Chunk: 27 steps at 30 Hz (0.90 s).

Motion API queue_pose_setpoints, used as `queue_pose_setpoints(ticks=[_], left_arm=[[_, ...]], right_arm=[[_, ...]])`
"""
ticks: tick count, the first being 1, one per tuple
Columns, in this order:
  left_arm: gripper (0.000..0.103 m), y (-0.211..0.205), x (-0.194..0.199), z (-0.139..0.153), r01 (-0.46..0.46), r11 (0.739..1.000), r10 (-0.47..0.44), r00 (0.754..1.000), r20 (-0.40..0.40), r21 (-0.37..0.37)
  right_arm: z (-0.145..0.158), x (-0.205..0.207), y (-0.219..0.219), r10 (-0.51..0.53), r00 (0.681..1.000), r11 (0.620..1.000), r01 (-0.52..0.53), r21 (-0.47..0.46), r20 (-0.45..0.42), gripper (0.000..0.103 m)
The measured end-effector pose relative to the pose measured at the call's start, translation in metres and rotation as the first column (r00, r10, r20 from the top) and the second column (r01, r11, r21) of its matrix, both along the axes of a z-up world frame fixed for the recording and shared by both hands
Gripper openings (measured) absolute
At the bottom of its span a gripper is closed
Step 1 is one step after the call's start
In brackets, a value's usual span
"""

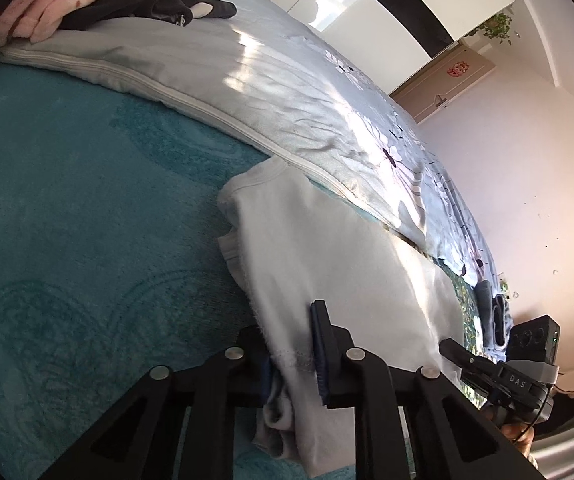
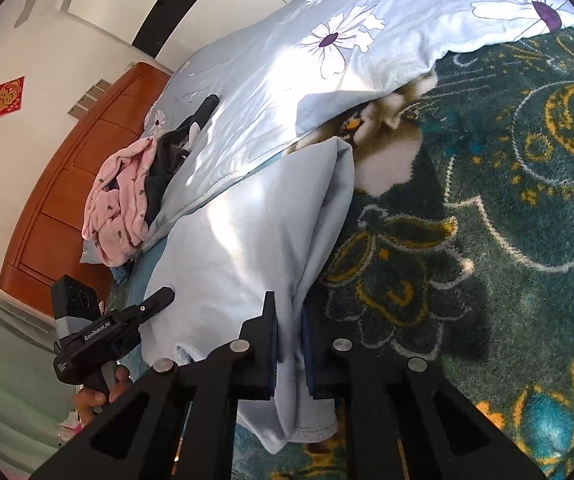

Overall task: Fold clothes
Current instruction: 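Lift the folded sweatshirt with both grippers and carry it toward the grey garment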

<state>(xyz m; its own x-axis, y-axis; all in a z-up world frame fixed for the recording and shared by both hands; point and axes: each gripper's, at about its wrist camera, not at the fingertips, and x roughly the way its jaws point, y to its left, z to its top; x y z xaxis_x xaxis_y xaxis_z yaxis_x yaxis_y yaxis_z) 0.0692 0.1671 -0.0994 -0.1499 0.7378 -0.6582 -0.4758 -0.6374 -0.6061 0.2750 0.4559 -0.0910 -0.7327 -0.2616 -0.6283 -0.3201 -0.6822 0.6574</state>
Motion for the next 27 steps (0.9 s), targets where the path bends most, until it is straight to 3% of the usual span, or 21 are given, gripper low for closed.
queue_pose_setpoints(ticks=[7, 15, 21, 27], left_arm=[[0.014, -0.003, 0.023, 0.028, 0.026, 1.0, -0.025, 0.997, -0.074, 0.009], [0.014, 0.009, 0.055, 0.066, 0.079, 0.997, -0.075, 0.99, -0.119, 0.027], [0.014, 0.052, 0.086, 0.102, 0.153, 0.988, -0.145, 0.972, -0.183, 0.026], [0.014, 0.12, 0.12, 0.139, 0.259, 0.966, -0.247, 0.934, -0.257, 0.015]], right_arm=[[0.032, 0.007, -0.008, 0.062, 0.998, 0.995, -0.06, 0.077, -0.024, 0.008], [0.061, 0.044, -0.005, 0.074, 0.993, 0.991, -0.064, 0.119, -0.087, 0.007], [0.08, 0.083, 0.019, 0.058, 0.989, 0.99, -0.039, 0.137, -0.134, 0.007], [0.101, 0.125, 0.062, 0.029, 0.985, 0.988, -0.003, 0.153, -0.171, 0.007]])
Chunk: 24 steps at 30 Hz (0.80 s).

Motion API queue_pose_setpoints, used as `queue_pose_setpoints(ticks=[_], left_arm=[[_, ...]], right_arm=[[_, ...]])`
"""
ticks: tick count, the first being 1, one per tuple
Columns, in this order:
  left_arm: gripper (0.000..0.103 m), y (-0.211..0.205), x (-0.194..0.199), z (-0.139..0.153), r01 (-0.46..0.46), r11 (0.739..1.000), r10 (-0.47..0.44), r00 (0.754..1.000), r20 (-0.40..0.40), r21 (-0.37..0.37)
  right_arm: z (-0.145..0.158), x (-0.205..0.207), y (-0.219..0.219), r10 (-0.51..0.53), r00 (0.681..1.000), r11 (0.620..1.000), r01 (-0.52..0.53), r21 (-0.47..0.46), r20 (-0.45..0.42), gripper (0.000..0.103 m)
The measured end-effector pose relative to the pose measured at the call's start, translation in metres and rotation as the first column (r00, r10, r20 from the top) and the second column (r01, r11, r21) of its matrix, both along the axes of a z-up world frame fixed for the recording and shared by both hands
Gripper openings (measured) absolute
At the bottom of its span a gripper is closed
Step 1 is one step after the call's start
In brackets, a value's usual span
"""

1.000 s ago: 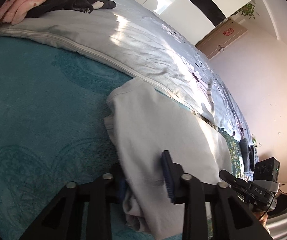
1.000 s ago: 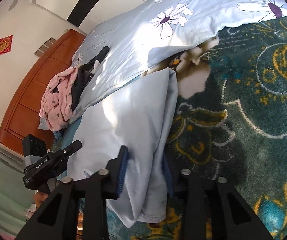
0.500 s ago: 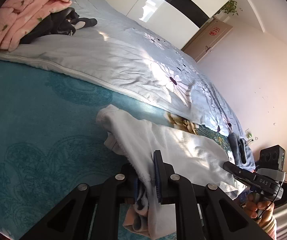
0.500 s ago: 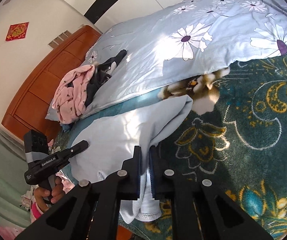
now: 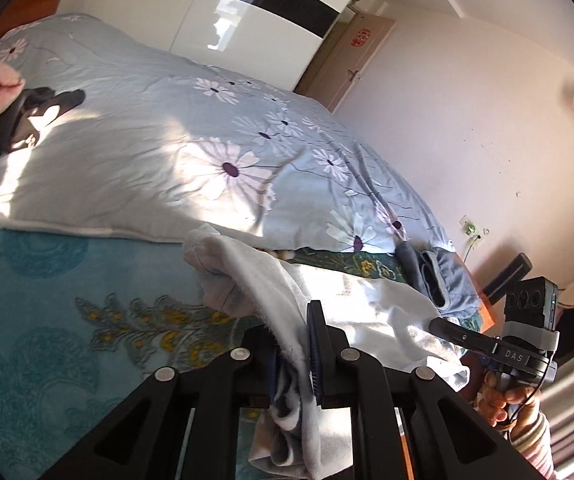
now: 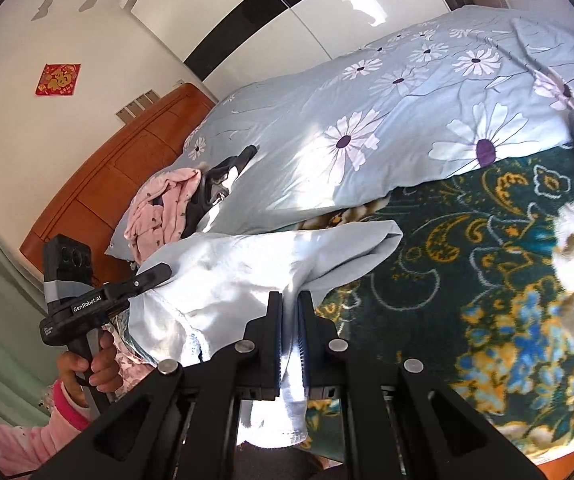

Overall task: Fold clothes
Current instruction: 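Lift the folded sweatshirt with both grippers and carry it toward the grey garment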

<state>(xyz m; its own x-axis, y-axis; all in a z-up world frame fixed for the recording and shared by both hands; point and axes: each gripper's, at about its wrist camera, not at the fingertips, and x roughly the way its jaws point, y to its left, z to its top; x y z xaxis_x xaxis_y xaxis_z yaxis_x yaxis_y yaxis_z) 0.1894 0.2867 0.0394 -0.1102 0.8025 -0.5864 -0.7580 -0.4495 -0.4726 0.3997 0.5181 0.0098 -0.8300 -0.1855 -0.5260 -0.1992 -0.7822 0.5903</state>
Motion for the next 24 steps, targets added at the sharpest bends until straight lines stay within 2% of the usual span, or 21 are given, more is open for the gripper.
queue_pose_setpoints(ticks=[5, 11, 18, 24], left_arm=[[0.014, 0.074, 0.027, 0.027, 0.092, 0.996, -0.092, 0.995, -0.043, 0.01], [0.014, 0.165, 0.062, 0.053, 0.202, 0.979, -0.2, 0.977, -0.074, 0.021], [0.014, 0.277, 0.098, 0.059, 0.319, 0.948, -0.317, 0.943, -0.097, 0.005], [0.014, 0.361, 0.124, 0.054, 0.382, 0.924, -0.379, 0.92, -0.097, 0.012]], right_arm=[[0.02, 0.032, 0.047, -0.046, 0.999, 0.998, 0.046, 0.036, -0.001, 0.007], [0.041, 0.07, 0.116, -0.107, 0.994, 0.991, 0.105, 0.08, 0.019, 0.007], [0.045, 0.113, 0.21, -0.198, 0.978, 0.978, 0.193, 0.076, 0.058, 0.007], [0.054, 0.139, 0.282, -0.254, 0.965, 0.964, 0.246, 0.105, 0.069, 0.007]])
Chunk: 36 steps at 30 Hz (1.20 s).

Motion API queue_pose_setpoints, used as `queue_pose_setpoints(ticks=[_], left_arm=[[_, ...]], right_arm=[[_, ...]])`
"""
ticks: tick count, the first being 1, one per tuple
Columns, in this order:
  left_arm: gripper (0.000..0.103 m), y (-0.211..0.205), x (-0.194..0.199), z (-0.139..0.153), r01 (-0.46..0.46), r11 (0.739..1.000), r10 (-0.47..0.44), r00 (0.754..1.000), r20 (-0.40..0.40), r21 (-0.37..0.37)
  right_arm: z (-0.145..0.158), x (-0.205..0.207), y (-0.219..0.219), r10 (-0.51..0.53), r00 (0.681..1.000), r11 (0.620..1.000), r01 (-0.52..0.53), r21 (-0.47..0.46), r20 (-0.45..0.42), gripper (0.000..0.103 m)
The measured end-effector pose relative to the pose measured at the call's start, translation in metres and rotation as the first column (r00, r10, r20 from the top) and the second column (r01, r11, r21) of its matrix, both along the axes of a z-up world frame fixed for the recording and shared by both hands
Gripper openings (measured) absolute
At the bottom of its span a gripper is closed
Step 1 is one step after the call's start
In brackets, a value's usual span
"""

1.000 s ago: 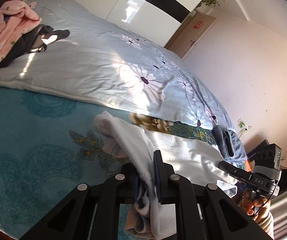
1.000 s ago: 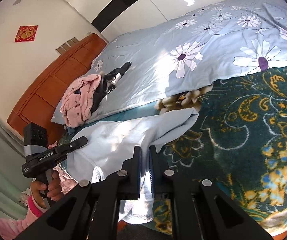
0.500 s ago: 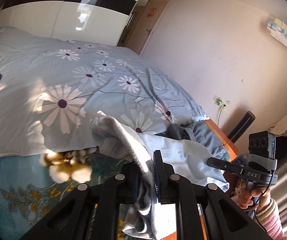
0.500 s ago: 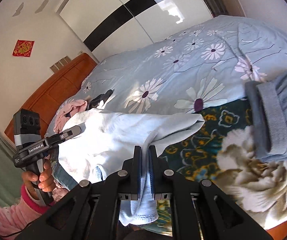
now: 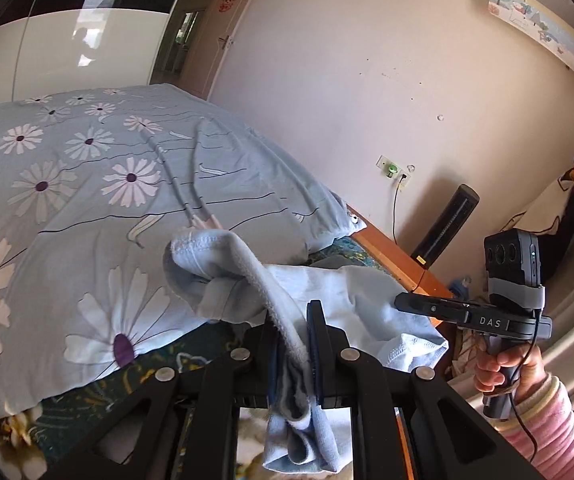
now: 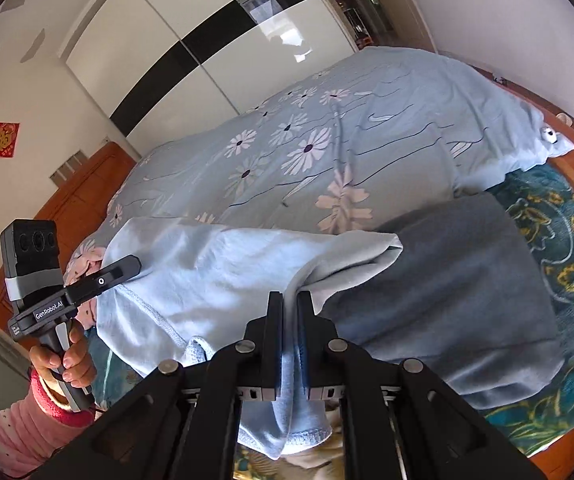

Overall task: Fold clothes
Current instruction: 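Lift the folded sweatshirt with both grippers and carry it toward the grey garment, then lower the folded sweatshirt onto the grey folded garment with both grippers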

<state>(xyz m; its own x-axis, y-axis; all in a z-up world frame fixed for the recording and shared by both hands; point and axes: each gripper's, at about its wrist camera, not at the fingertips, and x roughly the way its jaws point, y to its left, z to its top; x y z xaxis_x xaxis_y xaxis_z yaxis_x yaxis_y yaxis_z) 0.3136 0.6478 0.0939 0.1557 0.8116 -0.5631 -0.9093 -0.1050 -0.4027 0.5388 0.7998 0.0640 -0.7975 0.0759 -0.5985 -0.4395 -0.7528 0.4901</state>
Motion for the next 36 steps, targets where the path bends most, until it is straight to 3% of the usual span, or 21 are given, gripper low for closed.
queue_pose_setpoints(ticks=[8, 20, 27, 29, 33, 36], left_arm=[[0.014, 0.062, 0.037, -0.031, 0.043, 0.999, -0.044, 0.999, 0.004, 0.026], [0.014, 0.054, 0.032, -0.124, 0.006, 0.99, 0.005, 0.997, 0.077, -0.144], [0.017, 0.047, 0.034, -0.112, 0.02, 0.989, -0.012, 0.998, 0.057, -0.143], [0.019, 0.038, 0.029, -0.101, 0.021, 0.99, -0.015, 0.999, 0.049, -0.142], [0.027, 0.02, 0.021, -0.08, -0.075, 0.991, 0.071, 0.997, -0.039, -0.113], [0.033, 0.021, 0.028, -0.07, -0.076, 0.993, 0.074, 0.997, -0.025, -0.093]], right_arm=[[0.003, 0.029, 0.07, -0.03, 1.0, 0.997, 0.029, 0.064, 0.009, 0.007], [-0.09, 0.076, 0.109, -0.175, 0.983, 0.979, 0.169, -0.116, -0.047, 0.007], [-0.087, 0.076, 0.1, -0.221, 0.975, 0.972, 0.219, -0.084, -0.019, 0.01], [-0.074, 0.078, 0.093, -0.221, 0.975, 0.975, 0.22, -0.039, -0.012, 0.011], [-0.046, 0.082, 0.077, -0.267, 0.963, 0.961, 0.263, 0.081, 0.045, 0.011], [-0.031, 0.064, 0.059, -0.272, 0.954, 0.953, 0.249, 0.172, 0.124, 0.011]])
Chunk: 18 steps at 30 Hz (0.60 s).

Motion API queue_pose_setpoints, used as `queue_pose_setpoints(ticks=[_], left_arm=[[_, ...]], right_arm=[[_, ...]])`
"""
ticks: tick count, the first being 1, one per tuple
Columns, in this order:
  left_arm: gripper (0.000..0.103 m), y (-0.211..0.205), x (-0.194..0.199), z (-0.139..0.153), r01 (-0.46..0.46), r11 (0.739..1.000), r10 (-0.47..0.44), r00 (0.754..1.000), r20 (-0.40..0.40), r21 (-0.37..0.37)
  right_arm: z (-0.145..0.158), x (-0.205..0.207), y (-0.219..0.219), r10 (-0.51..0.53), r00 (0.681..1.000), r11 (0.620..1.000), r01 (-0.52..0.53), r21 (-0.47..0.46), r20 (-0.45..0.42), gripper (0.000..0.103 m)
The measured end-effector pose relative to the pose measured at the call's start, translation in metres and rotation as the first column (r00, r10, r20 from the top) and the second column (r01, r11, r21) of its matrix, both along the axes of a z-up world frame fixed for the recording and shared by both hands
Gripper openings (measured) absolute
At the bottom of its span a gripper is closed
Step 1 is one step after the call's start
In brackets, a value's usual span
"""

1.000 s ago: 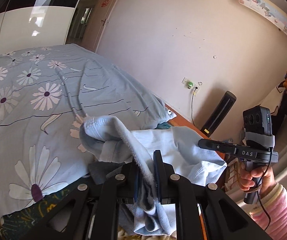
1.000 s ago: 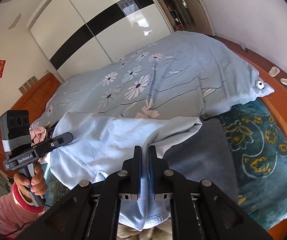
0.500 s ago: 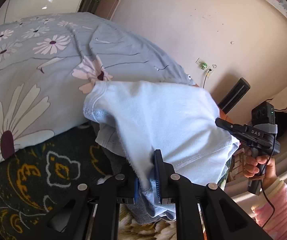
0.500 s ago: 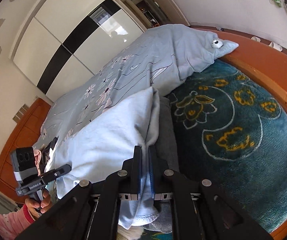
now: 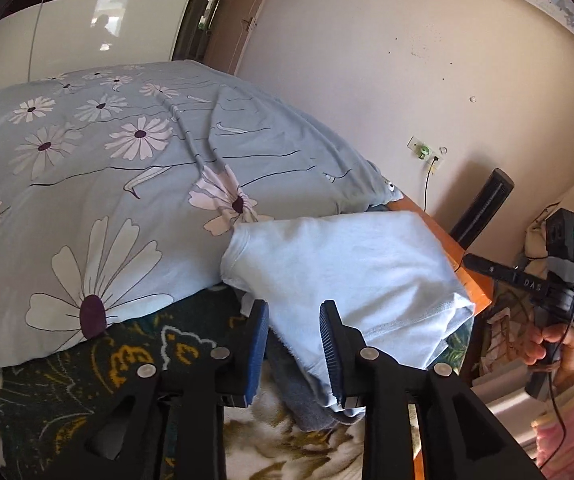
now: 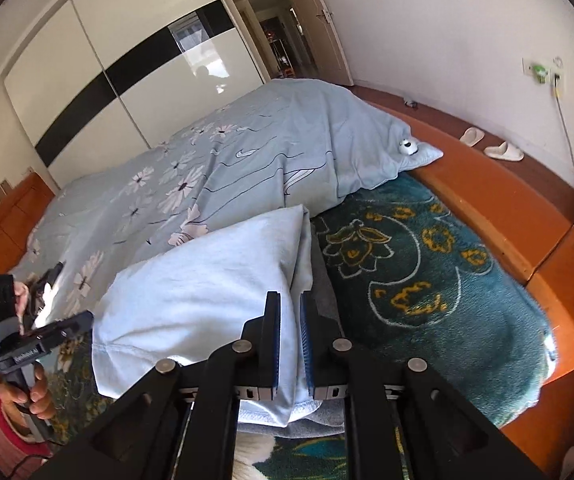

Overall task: Fold clothes
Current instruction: 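Lower the folded sweatshirt onto the grey folded garment with both grippers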

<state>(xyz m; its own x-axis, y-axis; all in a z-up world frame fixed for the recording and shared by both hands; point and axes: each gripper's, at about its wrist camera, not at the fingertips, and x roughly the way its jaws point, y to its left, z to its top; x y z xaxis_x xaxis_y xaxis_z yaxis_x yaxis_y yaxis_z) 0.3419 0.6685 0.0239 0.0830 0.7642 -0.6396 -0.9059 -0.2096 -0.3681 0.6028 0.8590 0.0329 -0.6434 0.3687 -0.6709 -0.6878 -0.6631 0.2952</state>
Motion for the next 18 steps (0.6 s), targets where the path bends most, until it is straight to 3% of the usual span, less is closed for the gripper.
queue_pose_setpoints(ticks=[5, 8, 13, 18], left_arm=[[0.034, 0.019, 0.038, -0.005, 0.092, 0.995, -0.094, 0.995, -0.043, -0.046], [0.034, 0.021, 0.046, -0.018, 0.11, 0.99, -0.116, 0.991, -0.072, -0.085], [0.034, 0.009, 0.044, -0.039, 0.12, 0.987, -0.128, 0.989, -0.069, -0.107], [0.034, 0.008, 0.049, -0.043, 0.114, 0.988, -0.122, 0.989, -0.079, -0.107]], right_arm=[[0.002, -0.051, -0.031, 0.102, 0.994, 0.994, -0.103, 0.044, 0.028, 0.011], [-0.007, -0.066, -0.039, 0.121, 0.988, 0.99, -0.127, 0.058, 0.094, 0.011], [-0.034, -0.041, -0.052, 0.107, 0.982, 0.991, -0.118, 0.064, 0.155, 0.011], [-0.046, -0.006, -0.051, 0.034, 0.994, 0.998, -0.04, 0.048, 0.108, 0.011]])
